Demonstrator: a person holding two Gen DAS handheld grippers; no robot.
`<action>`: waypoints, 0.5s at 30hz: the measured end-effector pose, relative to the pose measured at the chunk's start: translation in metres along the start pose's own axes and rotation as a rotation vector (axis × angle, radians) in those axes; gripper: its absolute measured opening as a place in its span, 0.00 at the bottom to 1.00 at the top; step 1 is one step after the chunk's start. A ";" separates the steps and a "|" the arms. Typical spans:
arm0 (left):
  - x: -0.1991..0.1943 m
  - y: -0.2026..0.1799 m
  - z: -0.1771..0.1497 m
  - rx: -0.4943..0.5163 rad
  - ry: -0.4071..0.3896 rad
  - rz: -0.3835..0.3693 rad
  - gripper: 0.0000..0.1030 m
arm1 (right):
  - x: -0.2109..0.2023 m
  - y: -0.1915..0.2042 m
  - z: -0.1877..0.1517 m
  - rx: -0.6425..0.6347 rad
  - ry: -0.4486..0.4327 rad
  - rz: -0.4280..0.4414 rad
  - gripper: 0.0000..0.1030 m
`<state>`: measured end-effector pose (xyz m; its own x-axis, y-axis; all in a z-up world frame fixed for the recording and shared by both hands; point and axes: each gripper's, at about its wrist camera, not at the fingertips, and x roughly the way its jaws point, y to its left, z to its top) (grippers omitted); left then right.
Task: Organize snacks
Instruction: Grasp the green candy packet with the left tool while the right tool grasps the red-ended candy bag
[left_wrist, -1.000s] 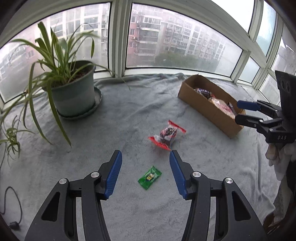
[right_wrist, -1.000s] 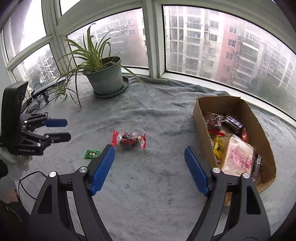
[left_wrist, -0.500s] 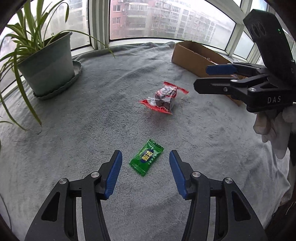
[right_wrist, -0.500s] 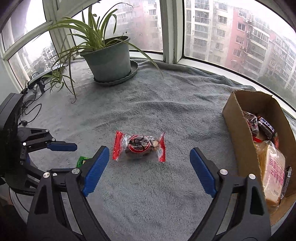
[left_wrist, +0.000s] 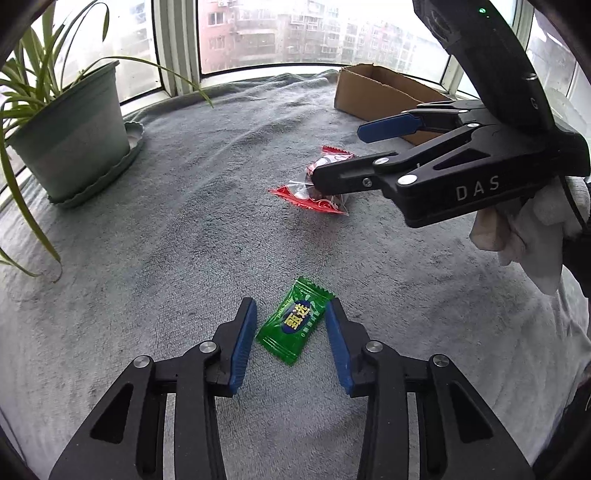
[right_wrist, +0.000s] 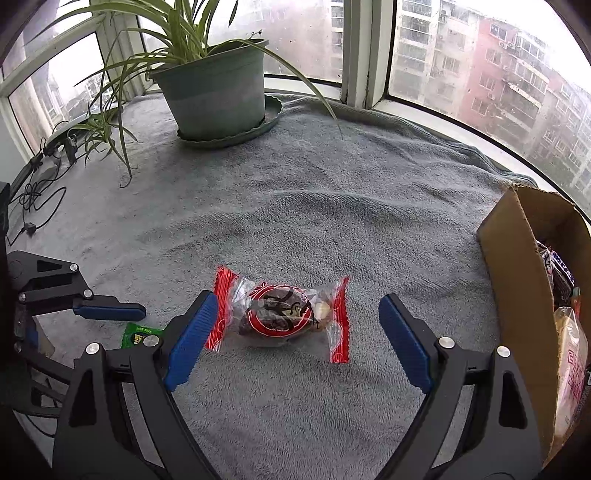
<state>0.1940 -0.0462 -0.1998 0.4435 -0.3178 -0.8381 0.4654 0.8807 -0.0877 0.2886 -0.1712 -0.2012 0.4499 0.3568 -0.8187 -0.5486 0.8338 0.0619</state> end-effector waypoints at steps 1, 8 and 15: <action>0.000 0.000 0.000 0.002 -0.002 0.001 0.31 | 0.002 0.002 0.000 -0.007 0.005 -0.004 0.88; -0.005 -0.001 -0.006 0.001 -0.011 -0.005 0.21 | 0.012 0.010 0.000 -0.037 0.028 -0.012 0.88; -0.006 -0.001 -0.007 -0.026 -0.018 -0.009 0.18 | 0.013 0.012 -0.004 -0.033 0.048 0.013 0.66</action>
<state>0.1857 -0.0423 -0.1982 0.4532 -0.3315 -0.8275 0.4496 0.8866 -0.1090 0.2852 -0.1583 -0.2128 0.4088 0.3458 -0.8446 -0.5770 0.8149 0.0544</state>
